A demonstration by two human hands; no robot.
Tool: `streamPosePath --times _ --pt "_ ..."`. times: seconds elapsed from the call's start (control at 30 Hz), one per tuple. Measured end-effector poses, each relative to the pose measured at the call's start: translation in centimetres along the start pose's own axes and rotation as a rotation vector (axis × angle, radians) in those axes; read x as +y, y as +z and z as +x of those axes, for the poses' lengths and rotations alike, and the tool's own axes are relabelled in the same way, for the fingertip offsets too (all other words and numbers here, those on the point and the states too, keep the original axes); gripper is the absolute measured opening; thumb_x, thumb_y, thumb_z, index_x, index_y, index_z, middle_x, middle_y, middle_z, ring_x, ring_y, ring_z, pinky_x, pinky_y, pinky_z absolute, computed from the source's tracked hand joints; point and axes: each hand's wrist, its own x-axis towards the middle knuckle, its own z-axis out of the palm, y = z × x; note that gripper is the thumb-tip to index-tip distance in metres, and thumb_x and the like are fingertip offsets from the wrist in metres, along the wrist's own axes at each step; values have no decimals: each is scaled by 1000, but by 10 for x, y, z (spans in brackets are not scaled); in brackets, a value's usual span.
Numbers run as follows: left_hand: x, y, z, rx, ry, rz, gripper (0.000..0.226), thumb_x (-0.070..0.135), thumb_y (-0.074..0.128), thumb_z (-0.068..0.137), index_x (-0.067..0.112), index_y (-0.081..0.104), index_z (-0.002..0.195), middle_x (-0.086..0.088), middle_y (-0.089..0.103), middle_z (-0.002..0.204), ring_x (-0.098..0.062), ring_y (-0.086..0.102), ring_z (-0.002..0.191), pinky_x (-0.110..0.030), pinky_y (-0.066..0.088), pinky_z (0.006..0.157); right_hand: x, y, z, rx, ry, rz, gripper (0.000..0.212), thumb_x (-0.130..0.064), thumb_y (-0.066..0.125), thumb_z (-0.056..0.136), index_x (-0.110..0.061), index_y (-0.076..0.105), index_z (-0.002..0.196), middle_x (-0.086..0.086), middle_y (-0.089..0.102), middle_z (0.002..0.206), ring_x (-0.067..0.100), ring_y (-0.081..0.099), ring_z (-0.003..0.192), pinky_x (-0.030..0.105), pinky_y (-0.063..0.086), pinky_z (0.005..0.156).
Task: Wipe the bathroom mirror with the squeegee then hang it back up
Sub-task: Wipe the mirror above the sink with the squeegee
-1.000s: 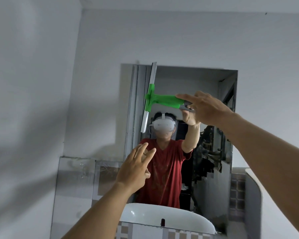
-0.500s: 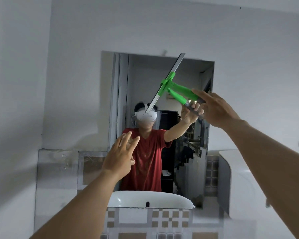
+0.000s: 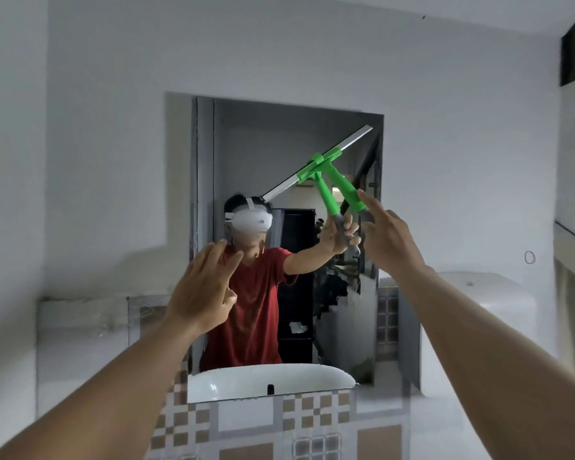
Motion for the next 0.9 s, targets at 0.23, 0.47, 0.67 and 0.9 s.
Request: streamPosePath --times 0.23,0.47,0.67,0.9 --pt "-6 2 -1 -14 50 44 92 24 76 74 20 31 153 -21 35 154 -43 35 141 -55 41 112 -5 22 -30 23 110 108 76 0 51 95 -37 26 156 16 61 122 32 61 101 52 58 83" --pt "-5 -1 -1 3 40 38 90 23 77 73 18 36 153 -21 35 155 -42 34 142 -55 40 114 2 24 -40 22 191 141 73 -1 47 98 -40 25 155 15 62 118 26 63 90 27 52 61" --pt "-1 1 -8 26 -4 14 84 31 78 80 12 40 153 -21 31 158 -41 31 145 -53 39 115 -3 40 -72 26 300 189 70 -4 48 99 -37 24 156 12 68 101 15 59 68 22 37 48" --pt "-3 18 -39 -52 -6 16 78 25 73 84 11 38 152 -23 32 157 -44 32 144 -55 42 112 -39 69 -88 19 351 347 74 -10 51 99 -32 11 158 3 63 74 15 56 58 26 40 48"
